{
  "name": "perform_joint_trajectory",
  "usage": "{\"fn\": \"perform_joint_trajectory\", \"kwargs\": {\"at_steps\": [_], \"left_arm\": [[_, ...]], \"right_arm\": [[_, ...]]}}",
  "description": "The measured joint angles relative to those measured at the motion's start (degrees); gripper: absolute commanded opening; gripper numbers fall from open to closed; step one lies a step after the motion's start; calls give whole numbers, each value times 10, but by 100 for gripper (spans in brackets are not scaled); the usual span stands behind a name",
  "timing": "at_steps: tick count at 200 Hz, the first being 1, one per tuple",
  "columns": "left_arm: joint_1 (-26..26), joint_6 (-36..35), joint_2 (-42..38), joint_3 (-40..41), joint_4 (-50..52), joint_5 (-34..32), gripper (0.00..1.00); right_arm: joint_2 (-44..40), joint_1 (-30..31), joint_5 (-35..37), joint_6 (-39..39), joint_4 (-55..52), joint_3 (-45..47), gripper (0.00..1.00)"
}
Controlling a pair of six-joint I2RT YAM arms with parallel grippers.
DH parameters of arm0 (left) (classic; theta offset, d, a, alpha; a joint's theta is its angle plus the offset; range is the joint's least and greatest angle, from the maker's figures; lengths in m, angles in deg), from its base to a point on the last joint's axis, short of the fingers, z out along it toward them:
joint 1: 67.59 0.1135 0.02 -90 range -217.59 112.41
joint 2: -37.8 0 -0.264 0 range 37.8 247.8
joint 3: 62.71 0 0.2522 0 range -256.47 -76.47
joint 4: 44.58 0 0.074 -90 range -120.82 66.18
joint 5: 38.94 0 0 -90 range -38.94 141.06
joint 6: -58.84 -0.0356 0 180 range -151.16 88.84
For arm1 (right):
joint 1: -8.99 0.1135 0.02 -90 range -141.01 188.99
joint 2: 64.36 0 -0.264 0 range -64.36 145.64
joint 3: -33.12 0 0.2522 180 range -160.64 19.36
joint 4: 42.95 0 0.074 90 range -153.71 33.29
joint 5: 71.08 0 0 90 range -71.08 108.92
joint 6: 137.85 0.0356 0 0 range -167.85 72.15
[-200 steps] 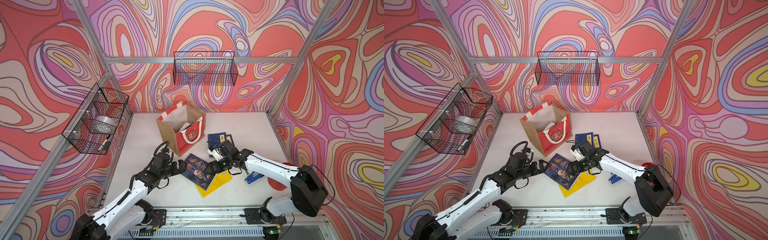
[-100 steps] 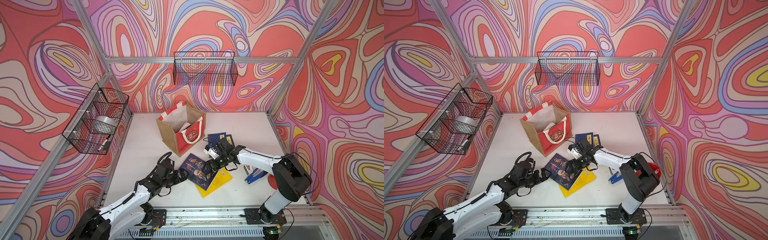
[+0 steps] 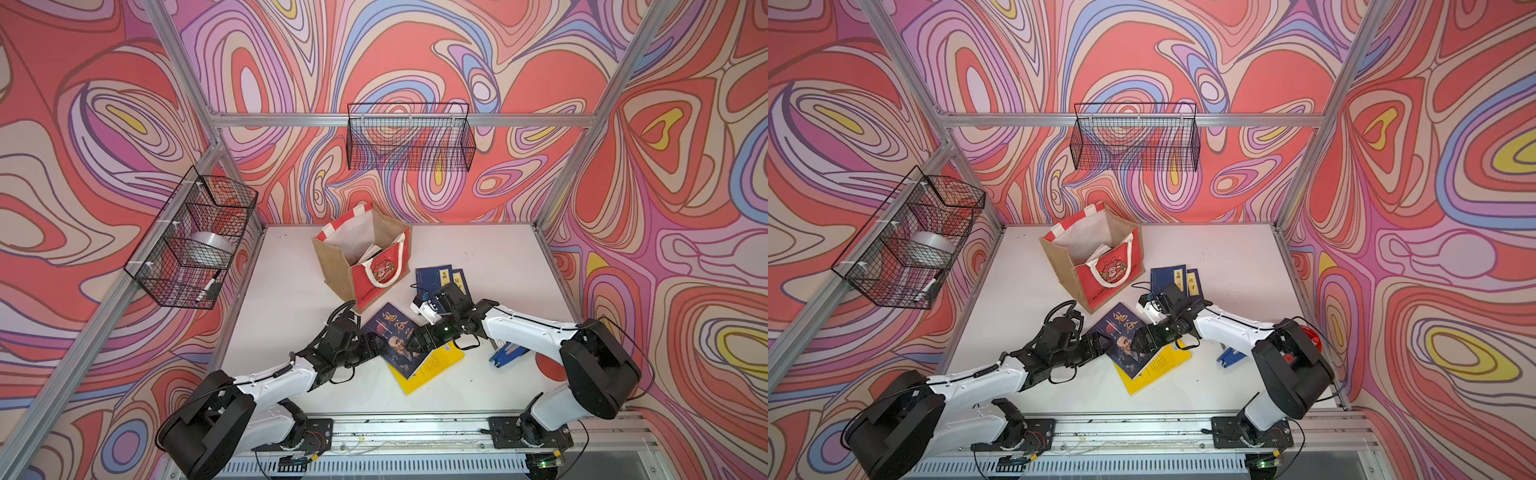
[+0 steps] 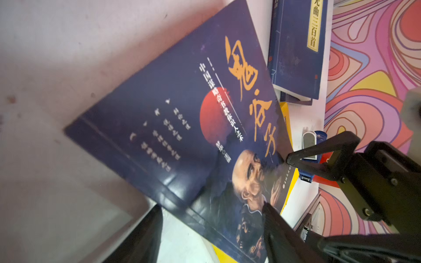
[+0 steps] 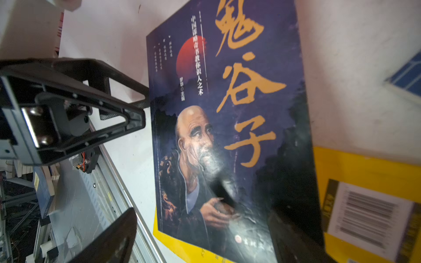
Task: Put the books into the canvas bag
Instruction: Pick up the book from the book.
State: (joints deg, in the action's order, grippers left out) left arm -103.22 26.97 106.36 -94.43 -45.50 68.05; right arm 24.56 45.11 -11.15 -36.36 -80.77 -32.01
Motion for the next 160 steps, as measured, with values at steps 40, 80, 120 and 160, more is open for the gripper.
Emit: {"fn": "perform_joint_trajectory", "kwargs": {"at_steps": [40,80,120,160], "left_arm": [[0,0,1,1,-14,-9,73],[0,0,13,1,-35,-14,78],[0,0,44,1,-66,-16,76],[15,-5,66,1,-90,-7,76]], "right_arm": [[44,-37,9,-5,7,-68,91],[126,-42,-19,-12,24,-85,90],[141,-40,-47,-14,45,-77,89],[136,-30,-60,-7,86,-52,89]]}}
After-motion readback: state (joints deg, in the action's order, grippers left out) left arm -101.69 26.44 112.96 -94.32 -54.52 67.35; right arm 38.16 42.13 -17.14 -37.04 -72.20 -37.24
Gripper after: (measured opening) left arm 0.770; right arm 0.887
